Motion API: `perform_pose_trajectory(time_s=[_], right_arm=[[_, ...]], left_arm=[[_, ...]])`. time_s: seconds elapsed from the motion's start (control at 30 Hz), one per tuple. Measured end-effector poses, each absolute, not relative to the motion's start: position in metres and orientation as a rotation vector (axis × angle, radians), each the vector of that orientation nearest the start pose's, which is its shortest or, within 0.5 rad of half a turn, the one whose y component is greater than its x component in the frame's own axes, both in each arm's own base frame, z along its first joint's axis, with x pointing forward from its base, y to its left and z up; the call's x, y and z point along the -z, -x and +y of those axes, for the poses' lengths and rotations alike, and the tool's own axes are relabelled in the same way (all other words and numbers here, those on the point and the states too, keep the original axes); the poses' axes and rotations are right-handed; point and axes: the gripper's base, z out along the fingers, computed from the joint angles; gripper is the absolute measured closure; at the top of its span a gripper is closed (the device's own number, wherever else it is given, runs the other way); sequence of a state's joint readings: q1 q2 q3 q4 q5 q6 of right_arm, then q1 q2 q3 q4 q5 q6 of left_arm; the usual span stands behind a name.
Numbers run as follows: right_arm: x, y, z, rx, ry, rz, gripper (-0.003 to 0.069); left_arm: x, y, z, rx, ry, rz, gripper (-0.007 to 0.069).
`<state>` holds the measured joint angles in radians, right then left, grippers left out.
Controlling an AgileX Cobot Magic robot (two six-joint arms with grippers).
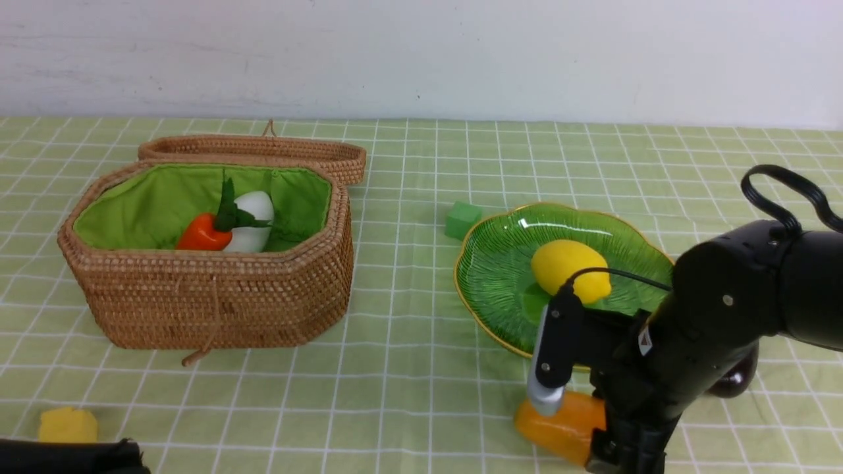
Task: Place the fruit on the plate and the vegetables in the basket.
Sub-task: Use the right arm to grab a mango and put it into the right plate
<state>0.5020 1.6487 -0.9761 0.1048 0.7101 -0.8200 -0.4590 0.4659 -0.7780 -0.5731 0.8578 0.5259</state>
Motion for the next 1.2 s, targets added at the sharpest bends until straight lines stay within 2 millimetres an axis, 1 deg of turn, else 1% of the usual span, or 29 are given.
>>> perform_pose_trajectory(time_s=[0.2,0.3,0.43,0.6,1.03,1.1,1.2], right_arm=[[-0.184,-0.271,0.157,-0.076,1.635,2.336,0.0058],[-0.171,-0.274,0.160,-0.098,1.633,2.371,0.0058],[-0.161,-0.272,0.160,-0.118,1.653,2.416,0.0071],[-0.161,-0.272,0.160,-0.121,1.651,2.419,0.0095],[-0.161,-0.271,0.159,-0.126,1.658,2.428,0.0095],[-0.163,-0.269,0.159,-0.132,1.666,2.438,0.0096],[-0.180,-0.263,0.156,-0.152,1.625,2.480,0.0096]], left_arm=[[-0.372,-0.042,-0.062,0.628,-0.828,1.770,0.0573],[-0.373,-0.042,-0.062,0.627,-0.822,1.766,0.0571],[-0.375,-0.043,-0.062,0.622,-0.805,1.749,0.0571],[-0.376,-0.045,-0.062,0.618,-0.789,1.734,0.0571],[-0.376,-0.045,-0.062,0.618,-0.788,1.733,0.0564],[-0.376,-0.045,-0.062,0.618,-0.788,1.733,0.0564],[-0.376,-0.045,-0.061,0.617,-0.787,1.732,0.0557]])
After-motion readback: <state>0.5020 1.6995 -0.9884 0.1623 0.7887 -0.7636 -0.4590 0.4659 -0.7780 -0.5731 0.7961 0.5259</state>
